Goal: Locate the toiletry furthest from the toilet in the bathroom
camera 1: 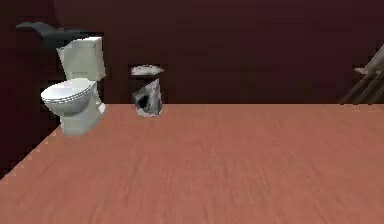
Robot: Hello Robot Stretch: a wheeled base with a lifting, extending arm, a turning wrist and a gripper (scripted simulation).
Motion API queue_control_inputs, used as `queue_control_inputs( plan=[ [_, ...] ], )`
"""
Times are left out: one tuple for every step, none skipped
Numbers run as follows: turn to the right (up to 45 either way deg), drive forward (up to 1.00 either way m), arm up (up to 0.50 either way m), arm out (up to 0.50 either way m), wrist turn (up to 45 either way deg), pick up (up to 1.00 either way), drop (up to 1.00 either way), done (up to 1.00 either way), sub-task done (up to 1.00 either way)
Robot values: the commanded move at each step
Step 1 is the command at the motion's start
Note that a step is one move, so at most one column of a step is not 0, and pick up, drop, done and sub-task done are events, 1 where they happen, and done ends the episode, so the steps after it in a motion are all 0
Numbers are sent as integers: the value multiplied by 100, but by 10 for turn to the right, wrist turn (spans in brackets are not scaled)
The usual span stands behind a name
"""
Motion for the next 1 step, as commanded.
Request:
queue_control_inputs(
  plan=[
    [-240,0,0,0,0,0,0,0,0]
  ],
)
